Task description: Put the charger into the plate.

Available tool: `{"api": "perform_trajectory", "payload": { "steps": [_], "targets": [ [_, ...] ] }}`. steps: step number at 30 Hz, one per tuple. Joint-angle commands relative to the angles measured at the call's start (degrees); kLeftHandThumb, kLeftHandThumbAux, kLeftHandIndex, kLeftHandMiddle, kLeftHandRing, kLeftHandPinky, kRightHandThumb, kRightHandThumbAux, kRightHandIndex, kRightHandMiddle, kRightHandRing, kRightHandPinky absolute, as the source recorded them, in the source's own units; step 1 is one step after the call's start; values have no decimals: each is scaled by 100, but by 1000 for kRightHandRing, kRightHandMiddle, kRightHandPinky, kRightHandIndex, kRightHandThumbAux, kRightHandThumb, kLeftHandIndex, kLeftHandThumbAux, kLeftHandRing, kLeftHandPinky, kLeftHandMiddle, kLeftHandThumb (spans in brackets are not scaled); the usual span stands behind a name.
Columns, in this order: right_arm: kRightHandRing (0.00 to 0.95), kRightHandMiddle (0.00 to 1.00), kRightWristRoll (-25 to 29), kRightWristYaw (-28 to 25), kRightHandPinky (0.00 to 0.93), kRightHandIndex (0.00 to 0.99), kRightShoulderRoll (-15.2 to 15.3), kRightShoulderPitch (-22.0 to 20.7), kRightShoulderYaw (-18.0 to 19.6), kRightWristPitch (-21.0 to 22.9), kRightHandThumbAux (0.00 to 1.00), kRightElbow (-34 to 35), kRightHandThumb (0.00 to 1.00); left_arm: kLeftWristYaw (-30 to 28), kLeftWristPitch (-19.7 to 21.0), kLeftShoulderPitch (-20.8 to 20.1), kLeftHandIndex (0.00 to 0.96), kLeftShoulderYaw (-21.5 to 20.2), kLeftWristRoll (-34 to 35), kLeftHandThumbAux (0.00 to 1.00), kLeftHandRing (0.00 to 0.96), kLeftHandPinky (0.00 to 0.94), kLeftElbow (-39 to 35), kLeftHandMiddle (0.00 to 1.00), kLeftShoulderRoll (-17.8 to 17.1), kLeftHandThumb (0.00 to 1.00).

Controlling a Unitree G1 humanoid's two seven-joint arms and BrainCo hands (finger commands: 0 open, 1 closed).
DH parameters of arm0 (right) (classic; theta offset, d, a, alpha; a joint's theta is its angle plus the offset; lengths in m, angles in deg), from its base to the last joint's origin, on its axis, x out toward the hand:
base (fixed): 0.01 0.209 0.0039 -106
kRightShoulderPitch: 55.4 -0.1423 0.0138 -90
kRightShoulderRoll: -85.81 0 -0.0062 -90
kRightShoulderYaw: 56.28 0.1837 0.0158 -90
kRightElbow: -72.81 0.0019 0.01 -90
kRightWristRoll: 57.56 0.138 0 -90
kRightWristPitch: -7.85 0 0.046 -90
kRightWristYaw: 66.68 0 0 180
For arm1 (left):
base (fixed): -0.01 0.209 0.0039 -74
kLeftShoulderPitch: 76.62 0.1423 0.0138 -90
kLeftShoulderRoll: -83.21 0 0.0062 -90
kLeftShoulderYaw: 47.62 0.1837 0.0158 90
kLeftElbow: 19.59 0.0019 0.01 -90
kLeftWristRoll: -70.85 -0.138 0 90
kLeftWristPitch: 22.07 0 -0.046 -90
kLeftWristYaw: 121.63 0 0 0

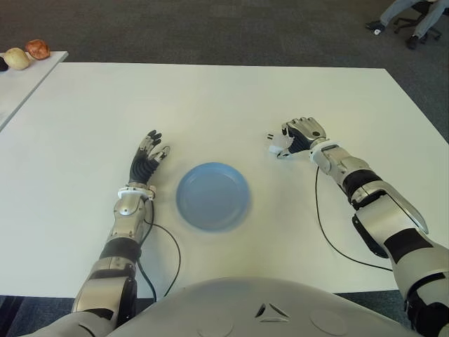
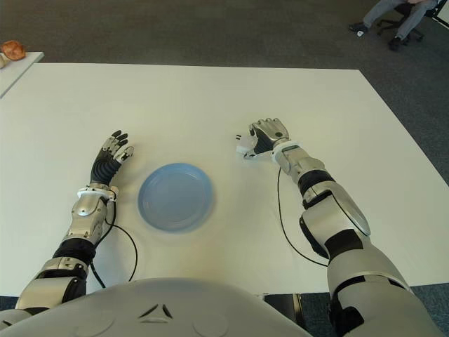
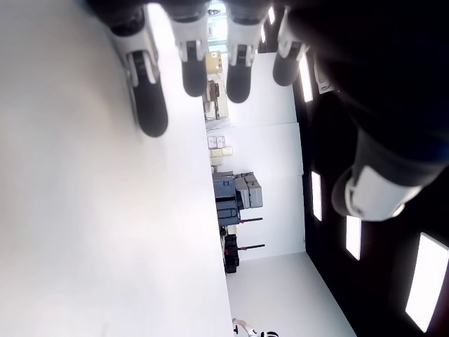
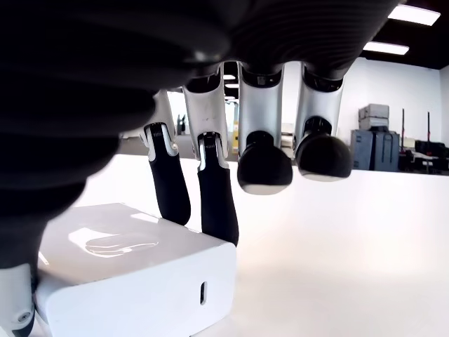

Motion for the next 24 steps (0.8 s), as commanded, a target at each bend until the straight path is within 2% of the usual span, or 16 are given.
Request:
{"api": "perform_trajectory", "payload": {
  "steps": [1, 17, 24],
  "targets": [
    [870, 887, -18, -113, 856, 440, 11, -1, -33, 13, 709, -22, 741, -96, 442, 368, 44, 37, -35, 576, 100, 81, 496, 125, 118, 0],
    [860, 881, -60, -47, 802, 441, 66, -75, -57, -63, 709, -26, 741, -104, 409, 324, 39, 40, -33, 583, 98, 93, 572, 115, 130, 0],
    [854, 874, -20, -183, 804, 441, 243, -259, 31, -205, 709, 392, 741, -66, 428, 263, 41, 38, -43, 580, 105, 94, 661, 122, 148, 0]
  ]
}}
